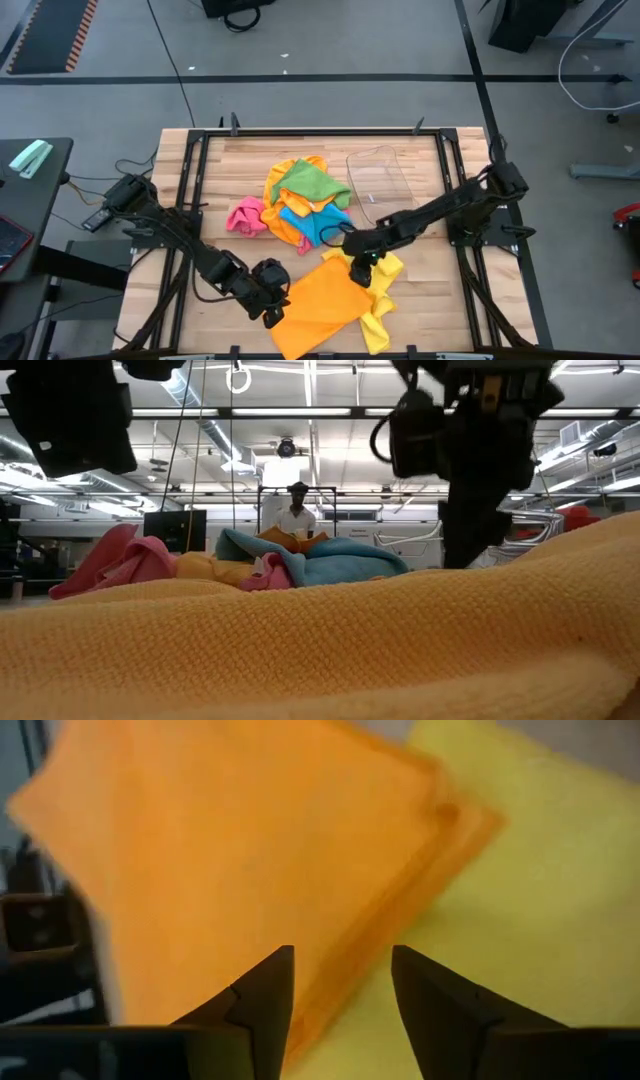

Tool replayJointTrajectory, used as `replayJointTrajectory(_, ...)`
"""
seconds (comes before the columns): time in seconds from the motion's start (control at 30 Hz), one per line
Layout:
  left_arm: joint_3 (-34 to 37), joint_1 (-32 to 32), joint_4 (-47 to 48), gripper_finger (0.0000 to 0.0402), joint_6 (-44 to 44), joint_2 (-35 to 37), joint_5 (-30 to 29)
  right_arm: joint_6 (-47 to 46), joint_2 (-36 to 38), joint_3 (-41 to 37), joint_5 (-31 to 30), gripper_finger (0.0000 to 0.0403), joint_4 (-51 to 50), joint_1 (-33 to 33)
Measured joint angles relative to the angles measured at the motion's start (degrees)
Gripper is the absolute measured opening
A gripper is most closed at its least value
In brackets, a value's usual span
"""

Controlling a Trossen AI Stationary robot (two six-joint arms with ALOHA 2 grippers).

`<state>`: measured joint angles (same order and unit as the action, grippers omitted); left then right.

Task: Fold microfiber towels
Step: Fold the bottom orange towel

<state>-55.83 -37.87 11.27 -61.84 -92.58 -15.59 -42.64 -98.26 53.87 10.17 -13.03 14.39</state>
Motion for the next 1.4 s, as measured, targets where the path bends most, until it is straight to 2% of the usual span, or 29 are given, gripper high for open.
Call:
replayJointTrajectory(0.17, 0.0, 0.07, -0.16, 0.0124, -0.04, 0.0, 0.43, -1.56, -3.35, 0.44, -0.25, 0.0197, 0.55, -2.43)
replayJointTrajectory(0.4, 0.0, -0.28, -0.11, 0.0113, 1.25, 0.0, 1.74, -1.97, -6.21, 0.47, 4.48, 0.0199, 6.42, -3.56)
replayJointTrajectory(0.93, 0.0, -0.28, -0.2, 0.0112, 1.03, 0.0, 1.94, -2.05, -5.45, 0.5, 4.92, 0.0153, 11.86, -2.96)
replayJointTrajectory(1.07, 0.0, -0.28, -0.31, 0.011, 1.03, 0.0, 1.94, -2.35, -5.44, 0.5, 3.64, 0.0123, 11.93, -2.97)
replayJointTrajectory(1.3, 0.0, -0.17, -0.69, 0.0116, 1.07, 0.0, 1.91, -2.33, -4.72, 0.48, 3.1, 0.0014, 11.37, -2.95)
replayJointTrajectory(1.4, 0.0, 0.24, -1.12, 0.0118, 1.05, 0.0, 1.89, -2.39, -2.79, 0.48, 1.52, 0.001, 10.68, -2.97)
